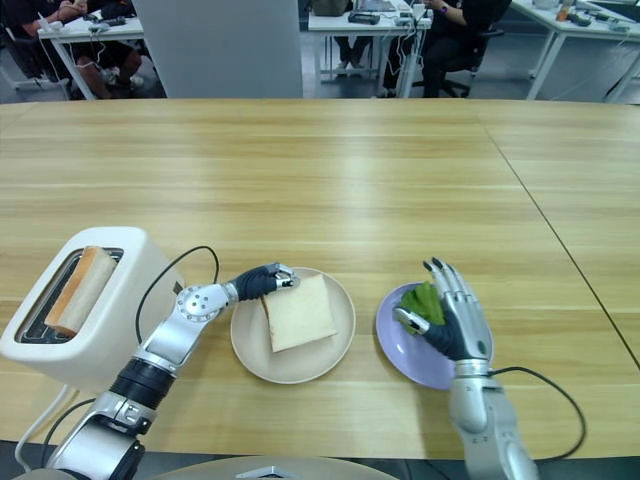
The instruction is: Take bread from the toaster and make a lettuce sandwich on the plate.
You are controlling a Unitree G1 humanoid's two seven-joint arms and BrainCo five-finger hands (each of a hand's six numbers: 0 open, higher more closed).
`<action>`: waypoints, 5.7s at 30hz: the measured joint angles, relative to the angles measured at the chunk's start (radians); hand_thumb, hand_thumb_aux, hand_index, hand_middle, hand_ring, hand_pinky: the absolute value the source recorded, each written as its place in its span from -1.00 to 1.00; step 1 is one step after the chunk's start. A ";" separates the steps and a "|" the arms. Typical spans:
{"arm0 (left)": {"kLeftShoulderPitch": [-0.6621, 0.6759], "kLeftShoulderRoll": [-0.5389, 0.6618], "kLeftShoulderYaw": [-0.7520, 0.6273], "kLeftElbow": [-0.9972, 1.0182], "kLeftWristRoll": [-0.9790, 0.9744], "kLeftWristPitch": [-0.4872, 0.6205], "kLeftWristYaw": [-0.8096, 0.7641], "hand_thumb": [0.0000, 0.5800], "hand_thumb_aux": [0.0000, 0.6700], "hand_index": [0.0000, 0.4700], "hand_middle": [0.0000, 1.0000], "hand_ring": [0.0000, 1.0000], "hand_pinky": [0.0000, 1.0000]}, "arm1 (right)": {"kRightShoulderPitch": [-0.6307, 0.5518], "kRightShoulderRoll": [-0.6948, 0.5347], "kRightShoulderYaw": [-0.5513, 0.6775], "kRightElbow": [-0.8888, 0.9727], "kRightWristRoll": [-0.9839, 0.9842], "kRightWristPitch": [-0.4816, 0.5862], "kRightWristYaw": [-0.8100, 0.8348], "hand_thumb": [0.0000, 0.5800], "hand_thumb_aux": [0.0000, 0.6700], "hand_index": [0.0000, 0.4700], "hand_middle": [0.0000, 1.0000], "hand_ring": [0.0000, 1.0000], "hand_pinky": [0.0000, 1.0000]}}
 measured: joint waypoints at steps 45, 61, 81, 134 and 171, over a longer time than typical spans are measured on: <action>0.226 -0.049 0.209 -0.569 0.157 0.052 0.351 -1.00 -1.00 -1.00 -1.00 -1.00 -1.00 | -0.157 -0.208 0.178 0.315 -0.148 0.102 -0.061 -1.00 -1.00 -1.00 -1.00 -1.00 -1.00; 0.391 -0.158 0.186 -0.887 0.179 0.137 0.381 -1.00 -1.00 -1.00 -1.00 -1.00 -1.00 | -0.137 -0.287 0.248 0.378 -0.238 0.165 -0.088 -1.00 -1.00 -1.00 -1.00 -1.00 -1.00; 0.418 -0.189 0.142 -0.911 0.182 0.151 0.374 -1.00 -1.00 -1.00 -1.00 -1.00 -1.00 | -0.146 -0.287 0.268 0.362 -0.196 0.177 -0.087 1.00 1.00 0.96 -1.00 -1.00 -1.00; 0.386 -0.227 0.274 -0.790 0.174 0.019 0.527 -1.00 -1.00 -1.00 -1.00 -1.00 -1.00 | -0.367 0.019 0.427 0.211 -0.092 0.104 -0.032 1.00 1.00 0.96 -1.00 -1.00 -1.00; 0.425 -0.025 0.465 -0.610 0.902 0.218 0.669 -1.00 -1.00 -1.00 -1.00 -1.00 -1.00 | -0.389 0.200 0.616 0.504 -0.085 0.033 -0.151 1.00 1.00 0.96 -1.00 -1.00 -1.00</action>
